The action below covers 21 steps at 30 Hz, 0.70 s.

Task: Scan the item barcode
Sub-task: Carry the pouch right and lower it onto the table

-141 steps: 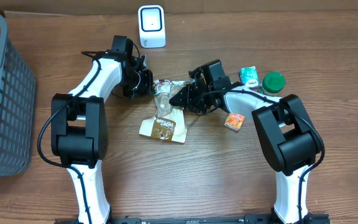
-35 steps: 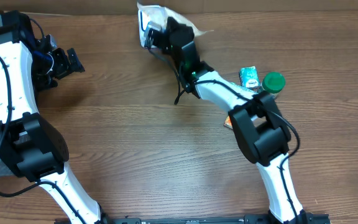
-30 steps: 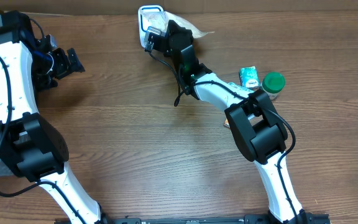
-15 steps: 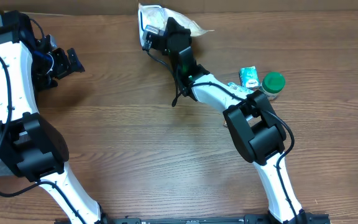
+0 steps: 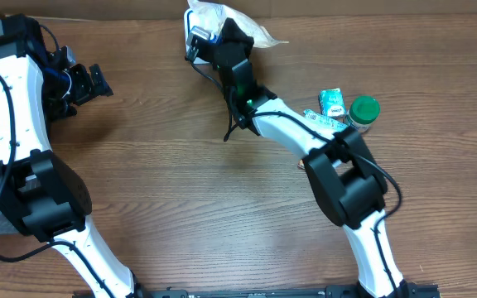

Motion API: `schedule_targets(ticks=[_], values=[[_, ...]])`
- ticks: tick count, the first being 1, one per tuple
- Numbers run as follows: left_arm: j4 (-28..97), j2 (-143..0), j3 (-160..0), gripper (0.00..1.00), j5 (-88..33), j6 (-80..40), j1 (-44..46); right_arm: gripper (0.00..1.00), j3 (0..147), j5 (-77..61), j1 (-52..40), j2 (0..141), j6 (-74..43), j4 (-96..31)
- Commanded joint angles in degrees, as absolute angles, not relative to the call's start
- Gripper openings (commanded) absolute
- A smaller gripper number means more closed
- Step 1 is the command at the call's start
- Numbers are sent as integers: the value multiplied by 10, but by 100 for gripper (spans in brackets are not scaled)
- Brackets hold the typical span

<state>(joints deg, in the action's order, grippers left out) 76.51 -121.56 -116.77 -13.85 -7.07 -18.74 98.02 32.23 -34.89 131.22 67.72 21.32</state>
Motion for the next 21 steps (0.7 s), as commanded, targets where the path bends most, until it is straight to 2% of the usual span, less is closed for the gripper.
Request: schedule_targets(ticks=[1,7,10,15,17,21], values=[[764,-1206,-1173,100,-135,-68,-186,4,988,334,-357,1213,603,177],[764,-1206,-1173,100,-135,-68,-186,4,988,323,-358,1103,406,6],[764,-1206,-1173,100,-135,-68,-186,4,988,263,-358,1041,276,-144],[764,-1206,-1173,99,-135,-68,-183,5,988,75,-341,966,117,-418],[764,-1206,-1173,99,-135,-68,-183,8,988,-5,-328,956,80,-496],[764,-1206,-1173,100,-135,-68,-183,8,984,-135,-285,962,-33,-596]])
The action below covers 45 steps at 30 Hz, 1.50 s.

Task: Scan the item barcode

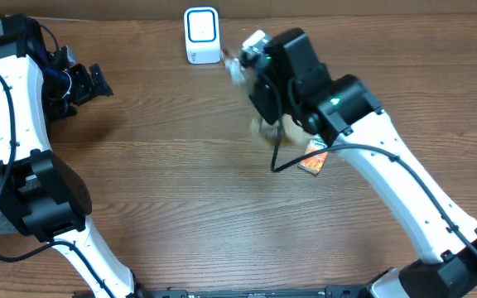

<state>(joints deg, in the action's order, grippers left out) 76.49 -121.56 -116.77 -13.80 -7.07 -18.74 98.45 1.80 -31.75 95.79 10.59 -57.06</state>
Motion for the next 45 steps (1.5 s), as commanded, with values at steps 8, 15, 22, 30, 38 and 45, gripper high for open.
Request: schedule_targets(ticks=[8,15,22,30,38,45], values=[[764,-1206,-1173,99,-135,-68,-183,8,920,-185,-187,1006,-45,-642],[764,-1206,-1173,100,-135,-68,-183,6,835,-176,-132,1035,-45,-568],[764,-1206,-1173,100,-135,-68,-183,21,792,-176,-106,1036,-45,-543],[764,-1206,-1173,100,-135,-68,-183,86,806,-177,-103,1035,-45,-549],[764,-1206,-1173,100,-135,-68,-183,91,900,-177,-107,978,-44,-640],[764,-1206,-1173,100,-135,-68,-184,100,942,-182,-119,841,-47,-710]])
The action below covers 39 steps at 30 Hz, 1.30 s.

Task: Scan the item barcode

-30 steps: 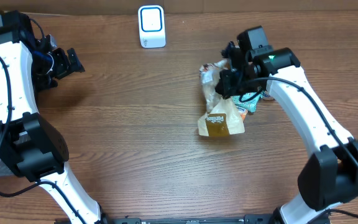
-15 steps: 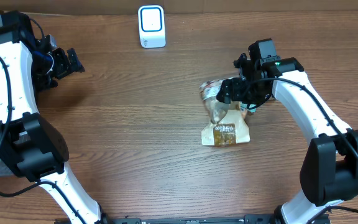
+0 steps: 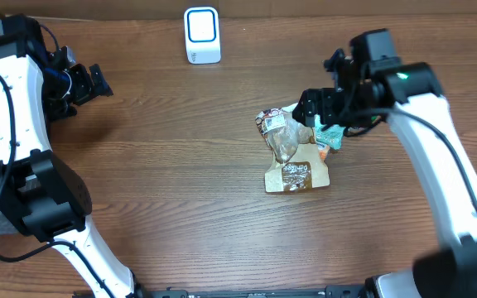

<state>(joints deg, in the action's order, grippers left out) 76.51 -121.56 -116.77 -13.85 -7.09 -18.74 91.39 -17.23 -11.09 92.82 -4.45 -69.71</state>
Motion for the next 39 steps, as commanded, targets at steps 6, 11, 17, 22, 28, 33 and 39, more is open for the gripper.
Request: schedule_targets(ticks=[6,11,17,22,28,33,39], values=[[764,-1206,-1173,100,-135,-68,-183,100,942,-197,-119,714,-48,-728],[763,-1206,-1173,99,-135,-68,-183,100,942,-196,-119,633,-48,-735],[762,-1206,-1173,99,-135,-68,-184,100,942,-195,-119,588,-47,-745],[762,-1206,-1173,99,-135,-68,-181,100,941,-159,-119,582,-45,-773],[763,-1206,-1173,99,-135,-68,-180,100,935,-144,-119,583,-45,-784],[762,-1206,-1173,99,-135,-68,-180,100,889,-124,-117,571,-45,-760],[762,-1206,-1173,99,-135,-68,-180,100,722,-103,-117,480,-45,-605]])
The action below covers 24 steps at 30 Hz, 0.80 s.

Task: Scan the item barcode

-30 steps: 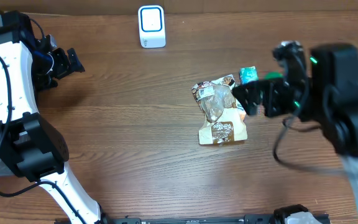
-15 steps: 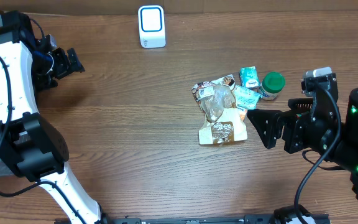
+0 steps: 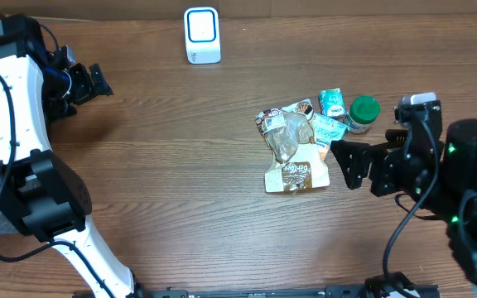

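The white barcode scanner (image 3: pixel 202 35) stands at the table's far edge, its blue-framed face up. A brown snack bag (image 3: pixel 292 157) with a clear top lies flat mid-table, right of centre. My right gripper (image 3: pixel 347 163) hovers just right of the bag, open and holding nothing. At the far left my left gripper (image 3: pixel 98 84) also looks open, well away from the bag and the scanner.
Right behind the bag lie two small teal packets (image 3: pixel 331 103) and a green-lidded jar (image 3: pixel 363 112), with an orange packet partly under the bag. A grey bin edge shows at the left border.
My right arm has drawn back to the right and toward the near side. Its gripper now sits lower right of the bag. The bag lies where it was.
My right gripper held the bag at the scanner at the far edge. Then it carried the bag away to the right of the scanner. Later the bag lay on the table beside the packets with the gripper off it, and now the arm has pulled clear.
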Motion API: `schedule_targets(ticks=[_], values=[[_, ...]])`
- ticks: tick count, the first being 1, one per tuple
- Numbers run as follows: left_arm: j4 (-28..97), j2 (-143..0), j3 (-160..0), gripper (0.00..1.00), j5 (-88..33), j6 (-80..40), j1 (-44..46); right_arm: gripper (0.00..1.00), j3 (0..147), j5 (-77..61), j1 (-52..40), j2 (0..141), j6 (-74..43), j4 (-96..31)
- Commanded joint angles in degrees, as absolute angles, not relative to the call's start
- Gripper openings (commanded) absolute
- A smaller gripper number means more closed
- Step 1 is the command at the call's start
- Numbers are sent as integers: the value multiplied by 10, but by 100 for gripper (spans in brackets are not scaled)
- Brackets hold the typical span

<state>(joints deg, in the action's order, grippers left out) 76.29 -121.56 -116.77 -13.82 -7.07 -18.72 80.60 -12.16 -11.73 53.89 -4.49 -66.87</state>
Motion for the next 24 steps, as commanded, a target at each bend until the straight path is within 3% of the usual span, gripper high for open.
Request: schedule_targets(ticks=[1,15,24], values=[[763,-1206,-1173,100,-135,-68,-180,100,698,-100,-117,465,-45,-583],[762,-1206,-1173,100,-135,-68,-180,100,276,-88,-115,166,-45,-214],[762,-1206,-1173,100,-135,-68,-180,100,88,-85,-115,51,-45,-39]])
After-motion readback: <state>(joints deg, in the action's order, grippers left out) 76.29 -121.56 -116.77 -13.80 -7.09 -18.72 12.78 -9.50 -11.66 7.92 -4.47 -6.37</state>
